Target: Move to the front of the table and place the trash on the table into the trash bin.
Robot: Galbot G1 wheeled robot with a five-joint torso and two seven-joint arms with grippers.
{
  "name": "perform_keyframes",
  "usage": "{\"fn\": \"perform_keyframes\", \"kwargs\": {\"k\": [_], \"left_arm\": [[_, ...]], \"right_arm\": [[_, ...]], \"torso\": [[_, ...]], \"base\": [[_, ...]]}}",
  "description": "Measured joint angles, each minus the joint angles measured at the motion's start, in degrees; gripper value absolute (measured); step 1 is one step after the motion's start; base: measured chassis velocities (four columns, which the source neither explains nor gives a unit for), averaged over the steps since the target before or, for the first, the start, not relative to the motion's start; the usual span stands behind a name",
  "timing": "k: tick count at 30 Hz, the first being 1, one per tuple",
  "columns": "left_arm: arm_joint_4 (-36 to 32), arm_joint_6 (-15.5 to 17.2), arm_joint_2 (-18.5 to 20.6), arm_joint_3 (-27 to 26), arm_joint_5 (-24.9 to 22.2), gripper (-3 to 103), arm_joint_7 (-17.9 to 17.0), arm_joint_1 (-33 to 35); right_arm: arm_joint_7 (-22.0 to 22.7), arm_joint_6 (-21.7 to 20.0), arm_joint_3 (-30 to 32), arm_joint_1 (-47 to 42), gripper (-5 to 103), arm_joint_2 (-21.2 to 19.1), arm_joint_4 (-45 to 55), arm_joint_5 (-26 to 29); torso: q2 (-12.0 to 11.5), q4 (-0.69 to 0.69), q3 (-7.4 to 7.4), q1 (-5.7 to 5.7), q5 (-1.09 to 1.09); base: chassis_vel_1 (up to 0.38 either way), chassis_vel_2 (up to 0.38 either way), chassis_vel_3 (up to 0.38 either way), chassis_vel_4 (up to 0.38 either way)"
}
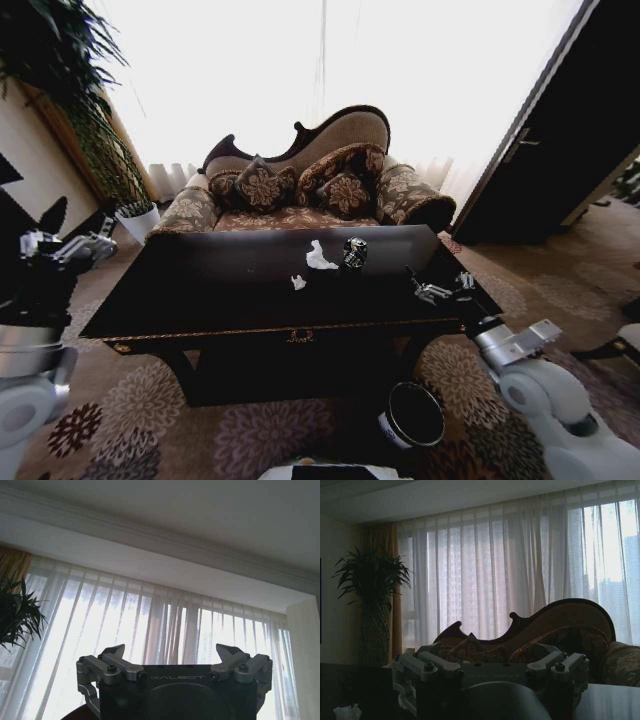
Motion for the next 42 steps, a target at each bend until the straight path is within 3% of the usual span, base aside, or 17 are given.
{"fn": "perform_keyframes", "kwargs": {"k": [4, 8, 11, 14, 21, 31, 42], "left_arm": [[-0.3, -1.1, -3.7, 4.0, 3.8, 100, 3.1, 2.5], [-0.1, -3.7, -6.6, 6.0, 5.8, 100, 9.8, 5.5], [0.0, -4.3, -7.6, 6.0, 6.8, 100, 11.3, 6.3], [0.2, -4.2, -8.8, 5.9, 9.1, 100, 10.5, 6.9], [0.2, -4.0, -9.5, 5.1, 9.1, 100, 9.8, 7.2], [0.7, -4.0, -9.5, 4.0, 8.4, 100, 9.3, 6.8], [0.8, -3.9, -9.8, 3.4, 8.2, 100, 9.2, 6.7]], "right_arm": [[1.4, -1.3, -5.3, 4.9, 100, -1.6, -4.6, 0.4], [2.4, -1.7, -11.2, 10.4, 100, -3.9, -10.8, 0.9], [2.5, -2.2, -13.6, 13.5, 100, -4.9, -12.6, 1.4], [2.6, -2.9, -17.3, 18.3, 100, -6.6, -14.8, 2.3], [2.7, -4.5, -25.1, 26.3, 100, -9.8, -18.0, 4.9], [3.6, -4.8, -32.8, 31.3, 100, -10.4, -21.0, 6.6], [3.7, -4.8, -36.9, 36.9, 100, -9.7, -24.1, 7.7]], "torso": [[0.0, -0.01, 0.00, 0.00, 0.00], [0.0, -0.01, 0.00, 0.00, 0.01], [0.0, -0.01, 0.00, 0.00, 0.01], [0.0, 0.00, 0.00, 0.00, -0.02], [0.0, -0.01, 0.00, 0.00, -0.01], [0.0, -0.01, 0.00, 0.00, -0.01], [0.0, -0.01, 0.00, 0.00, -0.01]], "base": [[0.000, 0.000, 0.000, 0.000], [0.000, 0.000, 0.000, 0.000], [0.000, 0.000, 0.000, 0.000], [0.000, 0.000, 0.000, 0.000], [0.000, 0.000, 0.000, 0.000], [0.000, 0.000, 0.000, 0.000], [0.000, 0.000, 0.000, 0.000]]}}
